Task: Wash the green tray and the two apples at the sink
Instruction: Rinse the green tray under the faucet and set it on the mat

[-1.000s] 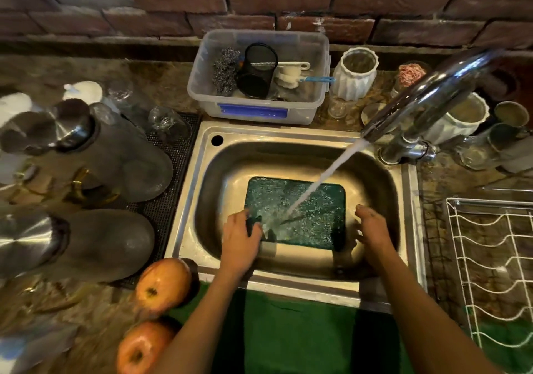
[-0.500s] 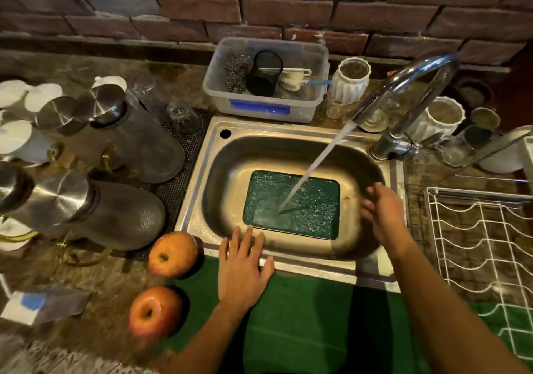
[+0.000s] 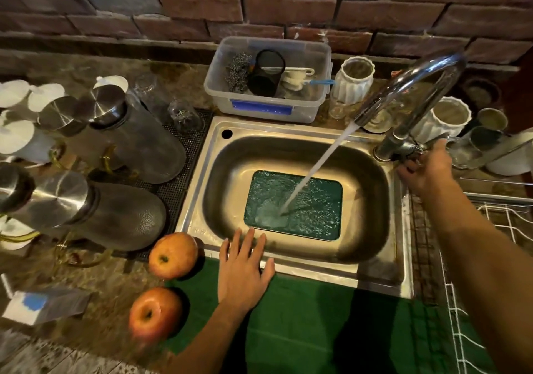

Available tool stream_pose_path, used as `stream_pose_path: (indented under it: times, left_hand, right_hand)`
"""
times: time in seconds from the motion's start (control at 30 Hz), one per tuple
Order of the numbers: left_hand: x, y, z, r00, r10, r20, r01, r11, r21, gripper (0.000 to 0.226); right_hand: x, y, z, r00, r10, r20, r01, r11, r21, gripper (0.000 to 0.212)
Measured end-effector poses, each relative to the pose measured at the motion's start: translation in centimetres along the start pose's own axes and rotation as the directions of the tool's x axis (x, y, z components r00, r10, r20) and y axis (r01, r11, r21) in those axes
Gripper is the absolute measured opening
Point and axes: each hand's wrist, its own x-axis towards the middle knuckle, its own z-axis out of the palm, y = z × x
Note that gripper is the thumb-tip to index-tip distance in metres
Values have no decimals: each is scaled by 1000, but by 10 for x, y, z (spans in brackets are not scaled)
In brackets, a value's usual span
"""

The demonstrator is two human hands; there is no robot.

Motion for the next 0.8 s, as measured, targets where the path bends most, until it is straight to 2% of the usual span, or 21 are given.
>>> stream_pose_path:
  times: [0.1,0.2,0.33,0.47,0.57,0.73,0.8]
  left_hand:
    - [0,0,1,1000,4,-23,-4,1000,-8,56]
    - [0,0,2,999,12,-37,-12,1000,-14,55]
    - [1,-1,2,999,13,-43,-14,1000,-26,54]
    - [1,-2,3,999,16,-44,-17,999,-33,53]
    - [2,-1,2,999,13,-31,-14,999,-34,53]
    - [3,0,1,1000,11,-29,-12,999,-40,53]
    - [3,0,0,1000,14,-28,-15,999,-35,53]
  right_hand:
    - [-1,2,2,999,7,47,-9,999,45,64]
    - [-3,1,1,997,22,77,-30,994,101,71]
    - [-5,-6,3,995,46,92,-56,992,110,62]
    - [-6,-5,7,993,27,112,-50,977,205,52]
    - [-1,-3,9,999,-12,35,3,972,236,54]
    - [-1,-4,19,977,-99,-187,143,961,237,41]
    - [-1,-3,22,968,-120,-221,166,965,202,40]
